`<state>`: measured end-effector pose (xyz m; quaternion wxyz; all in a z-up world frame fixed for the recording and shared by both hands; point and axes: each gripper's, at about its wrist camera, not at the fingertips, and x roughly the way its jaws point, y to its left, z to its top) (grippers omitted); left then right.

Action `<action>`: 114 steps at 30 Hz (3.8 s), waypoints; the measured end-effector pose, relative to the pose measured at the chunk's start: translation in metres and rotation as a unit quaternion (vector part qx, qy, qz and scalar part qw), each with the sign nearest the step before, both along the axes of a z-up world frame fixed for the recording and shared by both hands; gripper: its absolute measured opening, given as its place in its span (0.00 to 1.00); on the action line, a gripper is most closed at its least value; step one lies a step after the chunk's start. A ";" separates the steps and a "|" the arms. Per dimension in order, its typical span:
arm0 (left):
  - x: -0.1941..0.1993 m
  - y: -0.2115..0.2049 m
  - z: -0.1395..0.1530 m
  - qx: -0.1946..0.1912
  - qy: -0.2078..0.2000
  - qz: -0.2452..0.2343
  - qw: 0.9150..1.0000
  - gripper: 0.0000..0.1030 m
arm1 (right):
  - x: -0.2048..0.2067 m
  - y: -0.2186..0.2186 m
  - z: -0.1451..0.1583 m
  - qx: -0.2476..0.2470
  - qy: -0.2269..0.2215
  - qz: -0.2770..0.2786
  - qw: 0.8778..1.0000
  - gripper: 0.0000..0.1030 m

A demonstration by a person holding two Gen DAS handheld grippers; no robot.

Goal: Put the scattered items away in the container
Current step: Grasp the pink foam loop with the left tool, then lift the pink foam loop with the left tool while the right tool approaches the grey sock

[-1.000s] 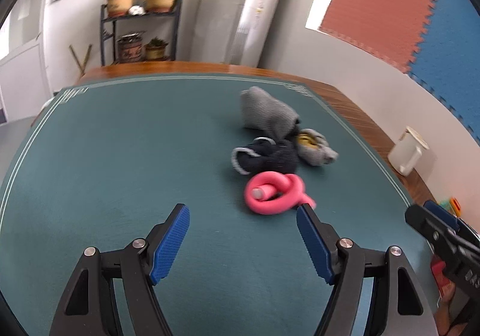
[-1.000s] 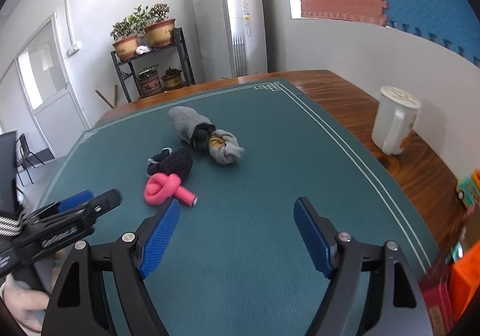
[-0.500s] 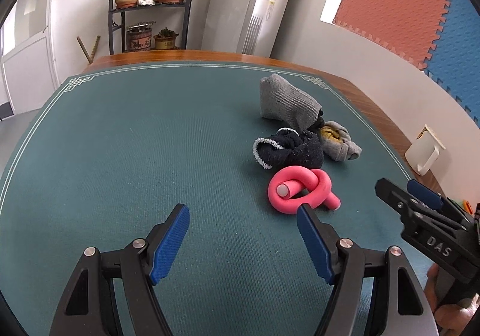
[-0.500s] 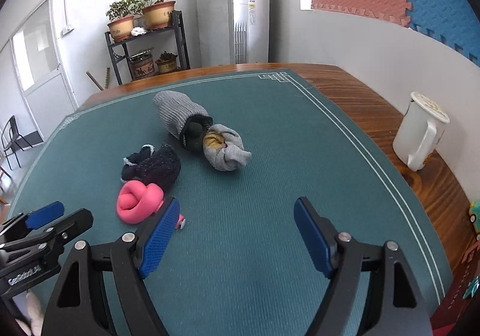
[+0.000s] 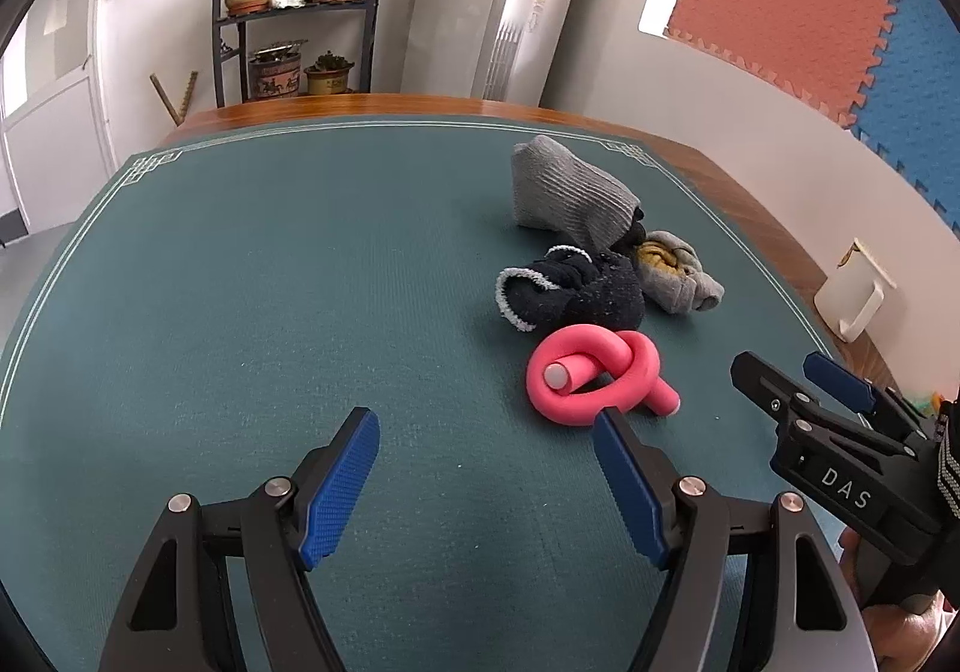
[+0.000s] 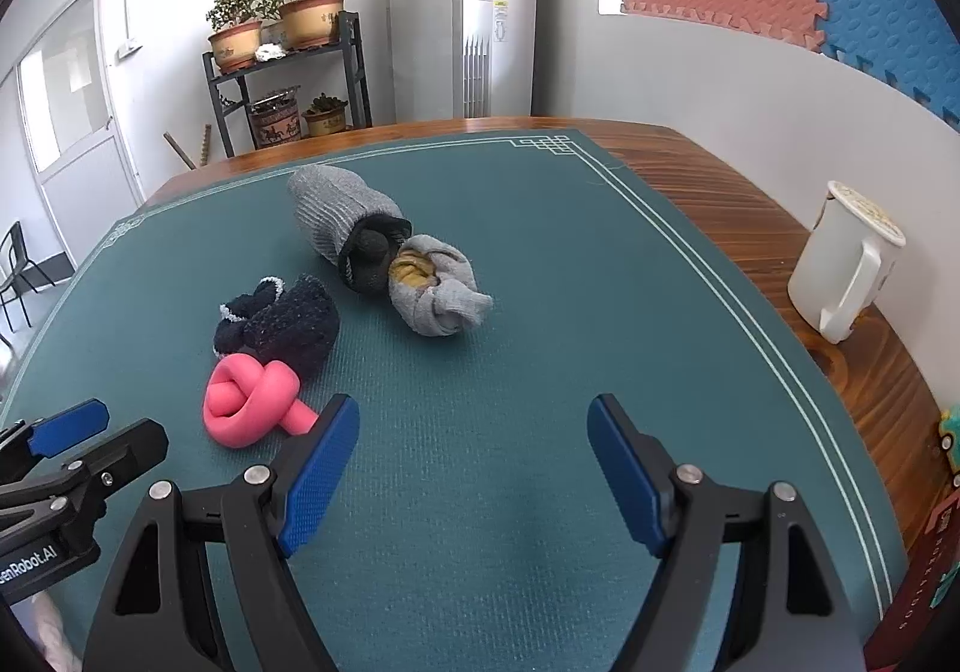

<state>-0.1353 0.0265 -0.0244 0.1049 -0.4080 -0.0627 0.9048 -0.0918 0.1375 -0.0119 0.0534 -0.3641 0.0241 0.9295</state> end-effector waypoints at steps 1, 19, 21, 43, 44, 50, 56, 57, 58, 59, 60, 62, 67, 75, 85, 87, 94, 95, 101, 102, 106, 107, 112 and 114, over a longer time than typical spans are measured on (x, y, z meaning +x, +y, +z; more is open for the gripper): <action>-0.001 0.001 0.001 0.000 0.000 0.000 1.000 0.73 | 0.000 0.001 0.000 -0.001 0.000 -0.001 1.000 0.79; -0.020 0.027 -0.006 -0.017 -0.006 -0.018 1.000 0.73 | 0.001 0.012 0.000 -0.016 -0.003 -0.019 1.000 0.79; -0.022 0.028 -0.008 -0.017 -0.007 -0.016 1.000 0.73 | 0.001 0.012 0.000 -0.017 -0.003 -0.019 1.000 0.79; -0.033 0.047 -0.013 -0.014 -0.008 -0.033 0.999 0.73 | 0.001 0.021 -0.003 -0.032 -0.004 -0.030 0.999 0.79; -0.033 0.047 -0.014 -0.014 -0.008 -0.034 0.999 0.73 | 0.001 0.022 -0.003 -0.032 -0.004 -0.030 0.999 0.79; -0.032 0.050 -0.020 -0.019 -0.013 -0.040 0.999 0.73 | 0.003 0.027 -0.001 -0.029 0.004 -0.047 0.998 0.79; -0.033 0.055 -0.027 -0.027 -0.019 -0.044 0.998 0.73 | 0.006 0.039 0.001 -0.037 0.011 -0.075 0.996 0.79; -0.033 0.056 -0.028 -0.029 -0.020 -0.045 0.998 0.73 | 0.006 0.041 0.002 -0.039 0.011 -0.079 0.996 0.79; -0.033 0.057 -0.029 -0.030 -0.020 -0.046 0.998 0.73 | 0.006 0.042 0.002 -0.040 0.011 -0.081 0.996 0.79; -0.033 0.057 -0.030 -0.031 -0.020 -0.046 0.998 0.73 | 0.006 0.043 0.002 -0.041 0.011 -0.083 0.996 0.79; -0.033 0.057 -0.030 -0.030 -0.020 -0.046 0.998 0.73 | 0.006 0.043 0.001 -0.042 0.011 -0.084 0.996 0.79; -0.034 0.058 -0.030 -0.030 -0.021 -0.047 0.998 0.73 | 0.005 0.043 0.001 -0.042 0.010 -0.083 0.996 0.79; -0.037 0.060 -0.032 -0.028 -0.021 -0.048 0.998 0.73 | 0.006 0.040 0.000 -0.037 0.010 -0.082 0.996 0.79; -0.034 0.050 -0.031 -0.025 -0.021 -0.053 0.998 0.73 | 0.006 0.041 -0.002 -0.038 0.008 -0.082 0.996 0.79; -0.034 0.044 -0.027 -0.027 -0.020 -0.049 0.998 0.54 | 0.006 0.041 -0.001 -0.034 0.012 -0.082 0.996 0.79; -0.035 0.043 -0.027 -0.027 -0.020 -0.049 0.998 0.54 | 0.006 0.041 -0.001 -0.033 0.013 -0.082 0.996 0.79; -0.034 0.036 -0.025 -0.029 -0.014 -0.035 0.999 0.52 | 0.007 0.040 -0.001 -0.031 0.016 -0.081 0.996 0.79; -0.033 0.035 -0.024 -0.029 -0.013 -0.033 0.999 0.52 | 0.007 0.040 -0.001 -0.031 0.016 -0.080 0.996 0.79; -0.033 0.032 -0.019 -0.029 -0.007 -0.031 0.999 0.52 | 0.007 0.039 -0.001 -0.030 0.015 -0.079 0.996 0.79; -0.032 0.031 -0.017 -0.028 -0.006 -0.031 0.999 0.52 | 0.007 0.039 -0.001 -0.030 0.015 -0.079 0.996 0.79; -0.026 0.027 -0.004 -0.023 0.008 -0.024 0.999 0.52 | 0.007 0.040 -0.001 -0.031 0.014 -0.079 0.996 0.79; -0.024 0.026 0.000 -0.022 0.014 -0.022 0.999 0.52 | 0.007 0.040 -0.001 -0.031 0.014 -0.079 0.996 0.79; -0.009 0.020 0.024 -0.021 0.048 -0.018 0.998 0.52 | 0.007 0.039 -0.001 -0.030 0.014 -0.078 0.996 0.79; -0.004 0.019 0.033 -0.020 0.060 -0.019 0.998 0.52 | 0.007 0.039 -0.002 -0.029 0.014 -0.078 0.996 0.79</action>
